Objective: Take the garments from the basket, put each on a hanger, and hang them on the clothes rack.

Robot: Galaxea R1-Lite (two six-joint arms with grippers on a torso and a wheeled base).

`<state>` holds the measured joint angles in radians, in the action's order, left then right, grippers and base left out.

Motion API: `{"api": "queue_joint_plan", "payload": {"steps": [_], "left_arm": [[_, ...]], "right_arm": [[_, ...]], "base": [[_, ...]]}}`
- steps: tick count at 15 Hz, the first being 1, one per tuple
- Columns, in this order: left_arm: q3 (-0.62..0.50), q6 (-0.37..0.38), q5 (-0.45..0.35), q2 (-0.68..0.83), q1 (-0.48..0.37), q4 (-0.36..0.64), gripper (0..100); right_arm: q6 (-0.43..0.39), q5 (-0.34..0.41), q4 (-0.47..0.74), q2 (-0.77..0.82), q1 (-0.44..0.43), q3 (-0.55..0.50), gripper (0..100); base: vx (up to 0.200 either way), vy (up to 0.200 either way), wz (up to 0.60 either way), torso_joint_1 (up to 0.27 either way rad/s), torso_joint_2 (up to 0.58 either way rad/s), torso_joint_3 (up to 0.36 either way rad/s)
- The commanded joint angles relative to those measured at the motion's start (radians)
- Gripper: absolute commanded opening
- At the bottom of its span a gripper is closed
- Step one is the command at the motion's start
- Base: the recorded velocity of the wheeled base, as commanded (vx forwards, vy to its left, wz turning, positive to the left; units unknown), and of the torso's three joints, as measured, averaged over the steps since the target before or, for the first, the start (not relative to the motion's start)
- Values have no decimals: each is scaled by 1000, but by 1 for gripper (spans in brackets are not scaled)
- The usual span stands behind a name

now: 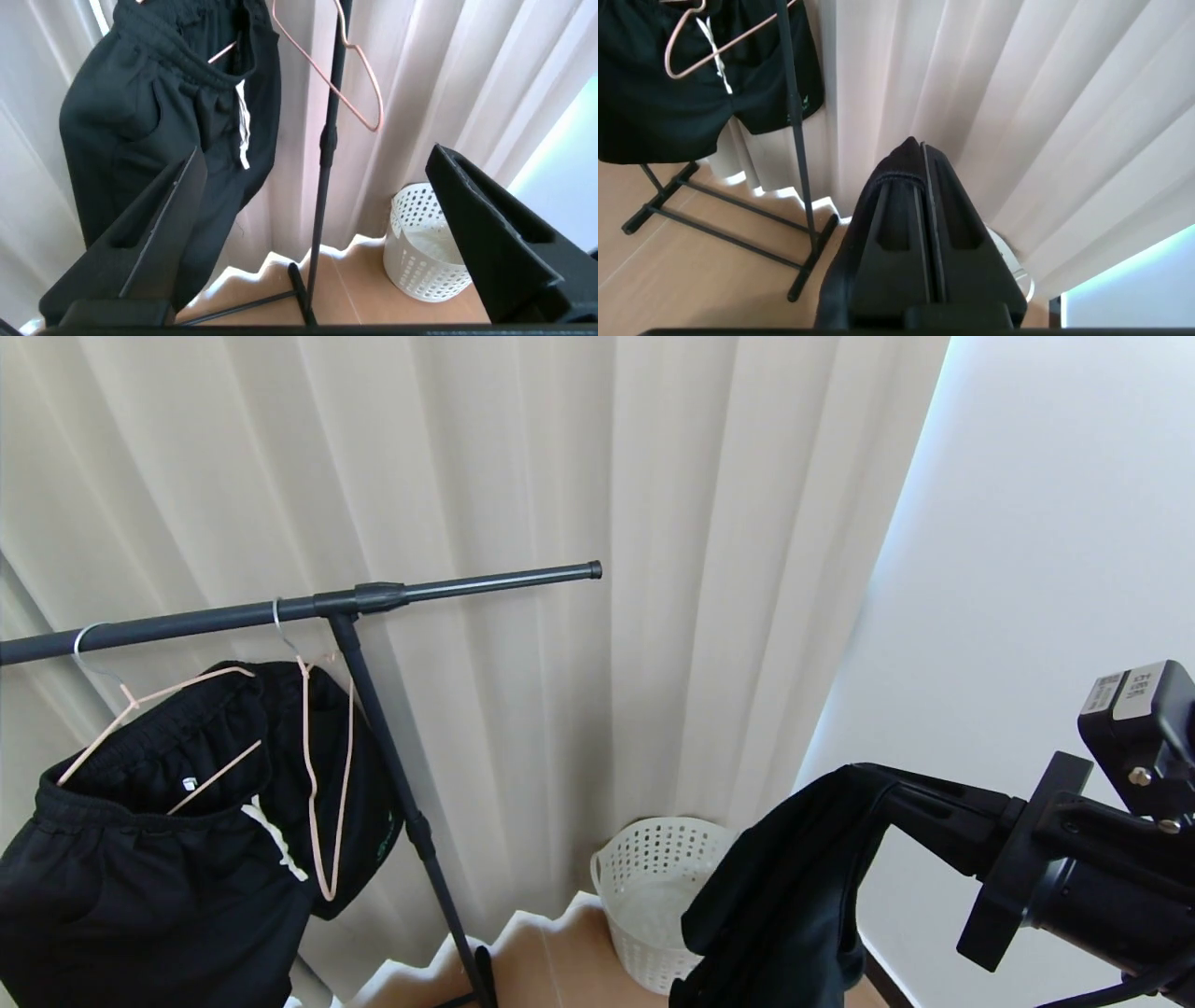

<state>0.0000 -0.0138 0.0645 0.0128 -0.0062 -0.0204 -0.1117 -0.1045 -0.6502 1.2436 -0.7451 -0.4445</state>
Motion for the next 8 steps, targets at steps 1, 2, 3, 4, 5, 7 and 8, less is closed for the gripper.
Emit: {"api": "queue_joint_plan", "payload": {"steps": [1, 2, 3, 4, 5, 7, 8], "left_arm": [[0, 0, 0, 1, 0, -1, 100], [0, 0, 0, 1, 0, -1, 100], [0, -2, 0, 1, 0, -1, 100], [0, -3, 1, 3, 0, 0, 100], [0, -3, 1, 1, 0, -1, 100], [0, -2, 0, 1, 0, -1, 100], [0, -2, 0, 3, 0, -1, 100]], "right_arm": [[0, 0, 0, -1, 0, 1, 0], [0, 0, 0, -1, 0, 1, 0], [0, 0, 0, -3, 0, 1, 0], [0, 0, 0, -3, 0, 1, 0], [0, 0, -2, -3, 0, 0, 0], [-2, 0, 0, -1, 0, 0, 0], [-2, -1, 0, 5, 0, 0, 0]], "base": [[0, 0, 0, 168, -349, -193], [0, 0, 0, 168, -359, -203], [0, 0, 0, 163, -359, -193], [0, 0, 0, 163, -349, -183], [0, 0, 0, 163, -354, -188], [0, 0, 0, 161, -349, -186], [0, 0, 0, 168, -354, -178]]}}
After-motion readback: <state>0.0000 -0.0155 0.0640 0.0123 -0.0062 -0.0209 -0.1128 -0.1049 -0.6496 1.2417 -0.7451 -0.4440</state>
